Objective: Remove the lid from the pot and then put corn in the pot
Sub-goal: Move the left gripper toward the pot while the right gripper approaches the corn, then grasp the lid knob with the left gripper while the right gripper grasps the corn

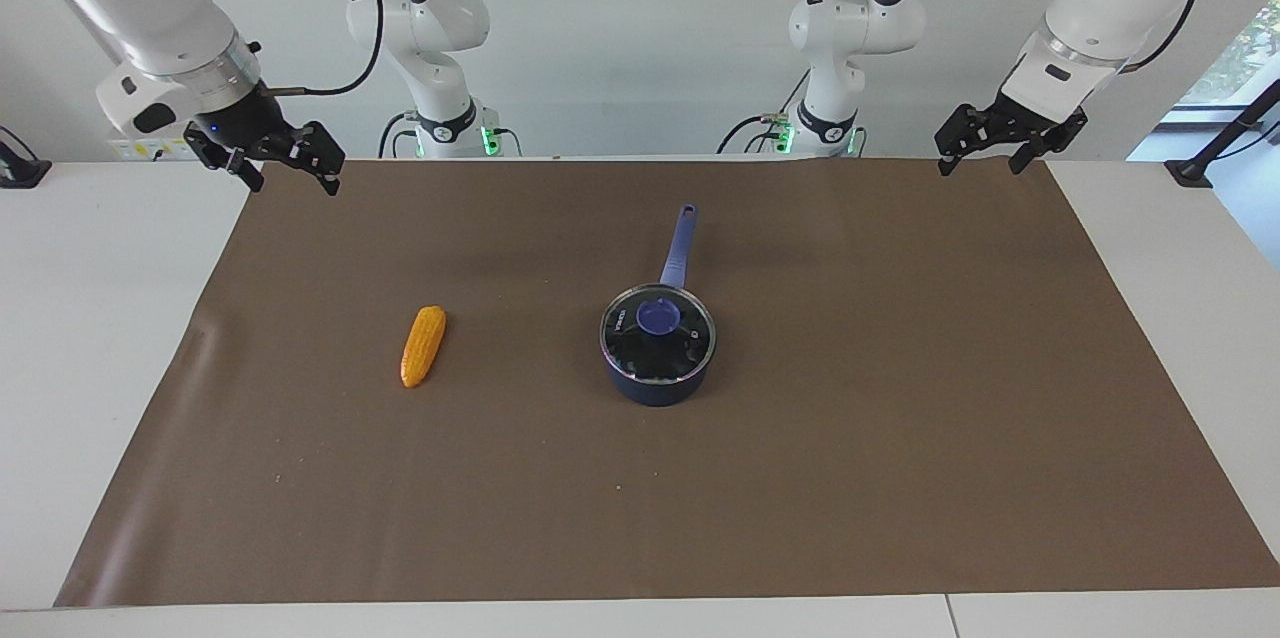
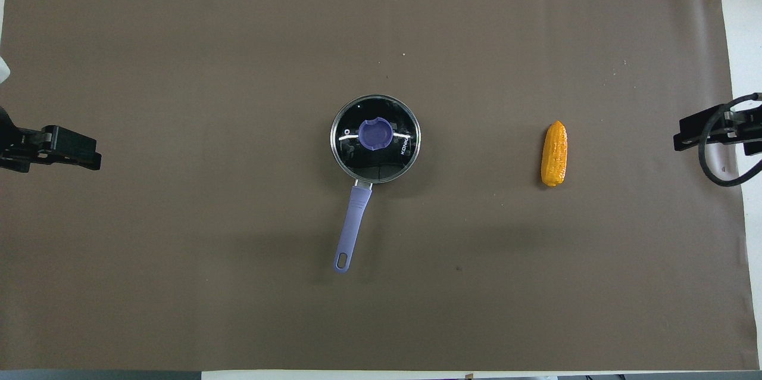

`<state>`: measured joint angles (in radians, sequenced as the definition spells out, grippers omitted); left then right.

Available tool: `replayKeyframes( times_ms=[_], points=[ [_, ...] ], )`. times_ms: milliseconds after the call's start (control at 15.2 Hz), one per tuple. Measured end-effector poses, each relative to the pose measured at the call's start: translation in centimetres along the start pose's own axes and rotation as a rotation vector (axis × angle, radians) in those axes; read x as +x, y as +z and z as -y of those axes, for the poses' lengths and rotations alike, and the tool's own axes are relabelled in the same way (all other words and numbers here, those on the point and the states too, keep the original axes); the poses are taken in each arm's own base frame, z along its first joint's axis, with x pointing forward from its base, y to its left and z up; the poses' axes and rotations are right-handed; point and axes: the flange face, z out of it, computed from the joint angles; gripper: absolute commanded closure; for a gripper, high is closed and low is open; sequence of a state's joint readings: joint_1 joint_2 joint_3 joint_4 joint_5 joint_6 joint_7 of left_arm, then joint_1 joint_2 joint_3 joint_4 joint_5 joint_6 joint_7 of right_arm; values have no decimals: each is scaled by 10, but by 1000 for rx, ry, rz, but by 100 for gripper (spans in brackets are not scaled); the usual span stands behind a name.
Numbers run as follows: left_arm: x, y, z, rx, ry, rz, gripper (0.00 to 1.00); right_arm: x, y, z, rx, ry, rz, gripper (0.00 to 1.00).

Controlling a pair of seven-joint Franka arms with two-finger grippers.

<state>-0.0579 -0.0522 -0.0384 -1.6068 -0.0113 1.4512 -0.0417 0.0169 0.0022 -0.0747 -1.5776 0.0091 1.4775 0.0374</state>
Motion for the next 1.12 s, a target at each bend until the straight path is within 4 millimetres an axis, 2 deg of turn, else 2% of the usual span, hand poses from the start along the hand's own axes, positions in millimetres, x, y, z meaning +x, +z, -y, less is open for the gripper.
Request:
replayKeyframes(
  times_ms=[328,526,657,723,854,920,1117],
  points=[
    [-1,-1,-4,1,8,-3,0,0,0,0,0,0,0,0],
    [-2,-3,-7,1,13,-6,0,7,-2,0,2,0,-61,0],
    [-2,-3,-14,0,17,-10,0,14,8,3,5,-4,-100,0],
    [-2,-4,-23,-8,7,-23,0,16,18,8,8,-12,-112,0],
    [0,-6,-55,-42,-19,-53,0,20,45,22,24,-33,-130,0],
    [1,-3,-79,-55,-20,-62,0,24,63,28,32,-39,-136,0],
    [11,27,-172,-60,-42,-48,0,37,127,39,32,-51,-134,1]
  ],
)
